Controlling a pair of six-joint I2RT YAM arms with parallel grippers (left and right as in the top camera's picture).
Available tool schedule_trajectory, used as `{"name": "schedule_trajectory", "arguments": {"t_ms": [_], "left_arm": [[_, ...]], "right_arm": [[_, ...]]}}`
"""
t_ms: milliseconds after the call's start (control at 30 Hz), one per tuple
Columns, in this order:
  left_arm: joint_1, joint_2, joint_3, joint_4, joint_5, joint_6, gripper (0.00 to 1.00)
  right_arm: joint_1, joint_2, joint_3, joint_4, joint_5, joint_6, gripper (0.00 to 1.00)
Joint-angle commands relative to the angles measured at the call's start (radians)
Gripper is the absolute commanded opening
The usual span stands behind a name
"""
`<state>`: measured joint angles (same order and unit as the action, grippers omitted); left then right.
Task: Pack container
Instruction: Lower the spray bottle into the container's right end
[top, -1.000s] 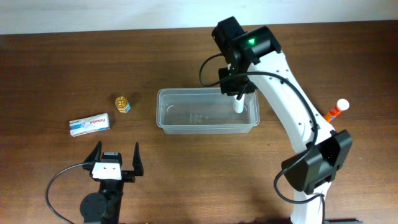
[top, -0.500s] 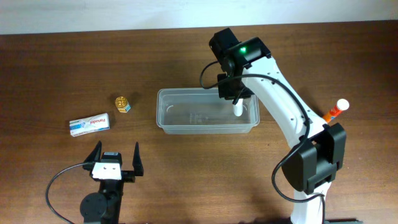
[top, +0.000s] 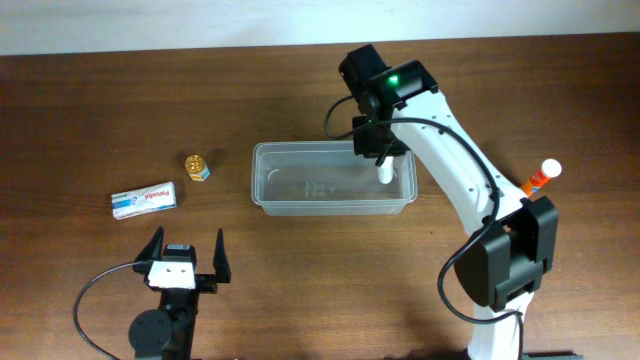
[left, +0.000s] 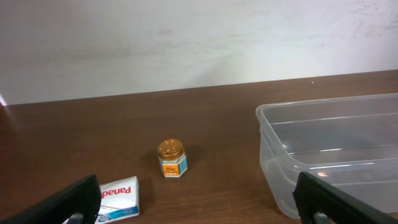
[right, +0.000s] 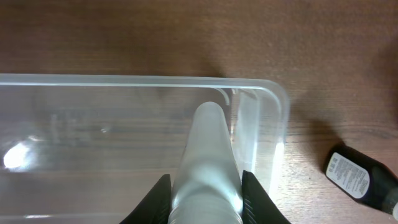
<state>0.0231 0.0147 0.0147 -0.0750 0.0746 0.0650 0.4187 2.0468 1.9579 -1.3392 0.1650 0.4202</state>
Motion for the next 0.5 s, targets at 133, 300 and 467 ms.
{"name": "schedule_trajectory", "arguments": {"t_ms": [133,300,467], "left_arm": [[0.006,-0.009,-0.006,-0.001,-0.003,0.019,1.0],[0.006,-0.009,-0.006,-0.001,-0.004,0.019,0.99],[0.006,-0.009,-0.006,-0.001,-0.003,0.019,0.99]], "right_arm": [[-0.028,-0.008,-0.055,0.048,0.004,0.001,0.22],[-0.028,-0.008,-0.08,0.092,0.0,0.0,0.22],[-0.029,-0.008,-0.114,0.13,-0.005,0.0,0.22]]}}
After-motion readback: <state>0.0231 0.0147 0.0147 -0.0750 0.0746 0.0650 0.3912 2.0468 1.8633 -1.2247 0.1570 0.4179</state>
